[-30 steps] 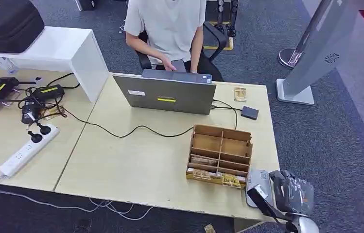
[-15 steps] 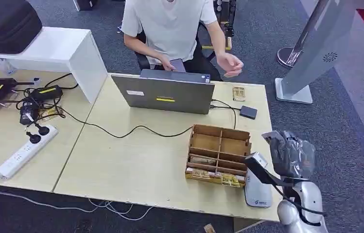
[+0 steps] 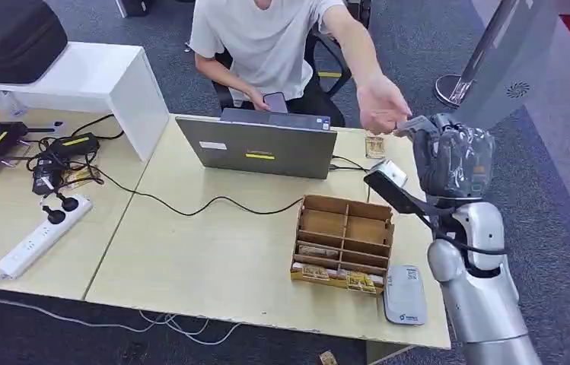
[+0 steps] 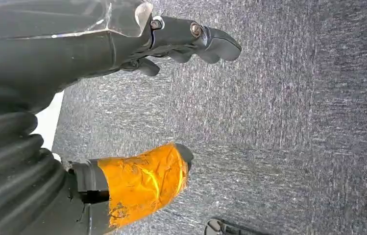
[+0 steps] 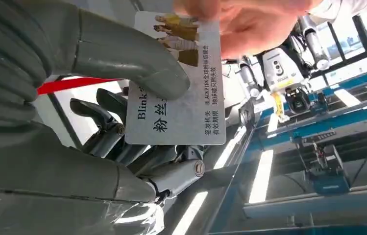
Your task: Pass the card to the sensor for recognition and then transmit it.
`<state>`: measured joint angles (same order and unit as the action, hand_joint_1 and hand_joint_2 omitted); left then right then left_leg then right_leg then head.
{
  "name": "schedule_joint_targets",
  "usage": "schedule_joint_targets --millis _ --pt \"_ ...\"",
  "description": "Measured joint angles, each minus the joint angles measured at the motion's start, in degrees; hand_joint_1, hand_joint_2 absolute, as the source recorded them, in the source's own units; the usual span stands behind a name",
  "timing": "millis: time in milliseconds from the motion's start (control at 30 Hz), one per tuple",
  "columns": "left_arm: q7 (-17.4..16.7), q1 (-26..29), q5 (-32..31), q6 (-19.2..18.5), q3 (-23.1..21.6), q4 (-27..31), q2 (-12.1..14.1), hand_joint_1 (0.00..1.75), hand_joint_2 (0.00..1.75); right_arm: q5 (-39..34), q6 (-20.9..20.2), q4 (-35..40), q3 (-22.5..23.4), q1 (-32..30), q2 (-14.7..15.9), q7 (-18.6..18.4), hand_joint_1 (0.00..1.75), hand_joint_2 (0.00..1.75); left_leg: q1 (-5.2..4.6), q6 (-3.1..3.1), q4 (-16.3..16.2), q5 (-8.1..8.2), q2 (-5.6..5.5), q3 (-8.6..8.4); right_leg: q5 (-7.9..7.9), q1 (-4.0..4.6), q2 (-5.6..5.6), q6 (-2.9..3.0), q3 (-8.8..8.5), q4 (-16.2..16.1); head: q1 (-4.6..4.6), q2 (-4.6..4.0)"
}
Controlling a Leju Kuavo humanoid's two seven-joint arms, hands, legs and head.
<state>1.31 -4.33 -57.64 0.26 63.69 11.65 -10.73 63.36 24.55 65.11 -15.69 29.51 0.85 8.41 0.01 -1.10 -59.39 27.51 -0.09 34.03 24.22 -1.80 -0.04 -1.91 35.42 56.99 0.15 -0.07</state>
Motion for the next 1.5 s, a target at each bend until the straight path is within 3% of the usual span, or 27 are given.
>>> schedule_joint_targets --millis 167,400,433,633,833,1100,1367,1500 --pt "0.2 0.0 -1.1 -0.5 0.0 0.0 0.0 0.00 1.75 0.7 -1.6 -2.0 -1.5 3.1 -0.5 -1.8 1.75 1.75 -0.01 0.00 0.0 0.00 0.08 0.03 -0.06 -0.01 0.07 0.08 0.03 0.0 -0.02 0.00" --pt "0.5 -0.1 -2.7 -0.9 -0.8 0.0 0.0 0.00 1.75 0.3 -2.4 -11.3 -2.8 11.8 -2.8 -4.7 1.75 1.75 0.02 0.09 0.0 -0.18 -0.14 0.08 -0.10 0.01 -0.09 0.11 0.07 0.0 0.00 0.00" --pt "0.5 -0.1 -2.8 -0.9 -0.8 0.0 0.0 0.00 1.75 0.2 -2.3 -12.3 -2.8 12.5 -3.0 -4.5 0.00 1.75 0.02 0.09 0.0 -0.18 -0.16 0.09 -0.10 0.01 -0.13 0.11 0.07 0.0 0.00 0.00" --pt "-3.1 -0.1 -3.6 -2.1 -0.9 0.0 -0.1 0.00 1.75 0.5 -2.1 -14.6 -4.1 12.8 -4.1 -2.8 0.00 1.75 0.04 0.12 0.0 -0.15 -0.15 0.09 -0.07 0.03 -0.07 0.13 0.11 0.0 -0.02 0.00" --pt "-4.9 -0.1 -3.2 -1.7 -0.9 0.0 -0.1 0.00 1.75 0.2 -2.2 -11.6 -5.6 9.5 -4.2 -1.9 0.00 1.75 0.03 0.12 0.0 -0.14 -0.15 0.11 -0.06 0.03 -0.09 0.12 0.12 0.0 -0.02 0.00" --pt "-5.4 0.0 -1.6 -0.9 -0.9 0.0 -0.2 0.00 1.75 -1.6 -2.5 1.5 -7.4 -0.6 -2.5 1.1 0.00 1.75 0.03 0.12 0.0 -0.13 -0.16 0.10 -0.06 0.03 -0.10 0.12 0.13 0.0 -0.02 0.00" --pt "-5.9 0.0 0.7 0.2 -0.2 0.0 -0.6 0.00 1.75 -4.1 -2.7 19.5 -8.0 -16.9 3.0 4.5 0.00 1.75 0.03 0.08 0.0 0.06 -0.16 0.14 0.05 0.03 -0.13 0.06 0.14 -0.1 0.00 0.00" --pt "-5.9 0.0 0.7 0.3 0.4 0.0 -0.7 0.00 1.75 -4.3 -2.7 24.3 -8.0 -20.9 4.7 5.0 0.00 1.75 0.03 0.12 0.0 0.11 -0.11 0.11 0.05 0.03 -0.05 0.05 0.14 -0.1 0.00 0.00"
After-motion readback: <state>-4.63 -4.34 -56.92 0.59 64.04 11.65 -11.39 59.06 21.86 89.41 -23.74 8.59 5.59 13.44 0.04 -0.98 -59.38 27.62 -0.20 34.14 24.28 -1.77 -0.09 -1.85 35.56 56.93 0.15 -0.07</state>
